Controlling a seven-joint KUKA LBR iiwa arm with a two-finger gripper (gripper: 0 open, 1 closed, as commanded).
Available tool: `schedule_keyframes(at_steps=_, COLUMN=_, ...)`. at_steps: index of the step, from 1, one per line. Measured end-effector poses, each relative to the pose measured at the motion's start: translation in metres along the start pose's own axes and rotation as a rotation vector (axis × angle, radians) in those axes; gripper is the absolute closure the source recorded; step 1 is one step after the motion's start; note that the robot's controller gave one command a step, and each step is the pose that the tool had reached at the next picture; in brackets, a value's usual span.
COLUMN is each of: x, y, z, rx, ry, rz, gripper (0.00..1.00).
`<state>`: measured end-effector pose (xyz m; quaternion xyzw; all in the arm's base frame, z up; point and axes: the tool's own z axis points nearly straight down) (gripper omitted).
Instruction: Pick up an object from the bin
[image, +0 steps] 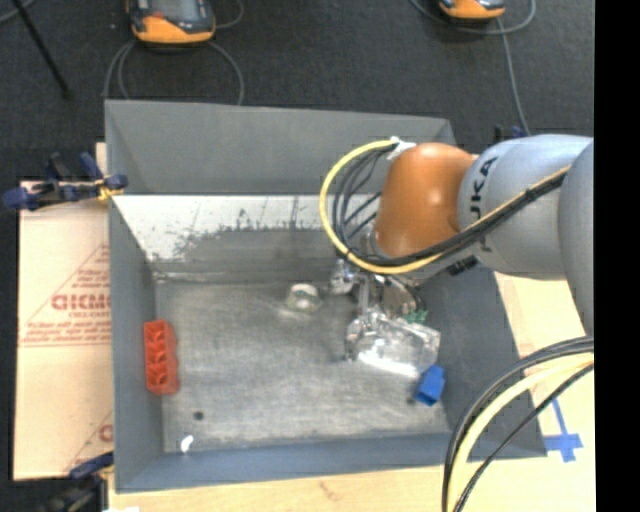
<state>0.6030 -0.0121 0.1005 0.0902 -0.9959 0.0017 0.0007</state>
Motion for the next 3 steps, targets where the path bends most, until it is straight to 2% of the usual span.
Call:
schedule_keyframes(at_steps=1, x=0.02, y=-0.075, z=0.024, rx=-0.012, ry=-0.01, rz=0.028, gripper=0.0)
schedule_keyframes(at_steps=2, x=0.019, y=-0.073, z=0.023, rx=-0.012, ry=-0.011, rz=0.026, gripper=1.0)
schedule_keyframes(at_steps=3, x=0.03, y=-0.069, z=-0.146, rx=0.001, ry=-0.011, rz=0.013, gripper=1.0)
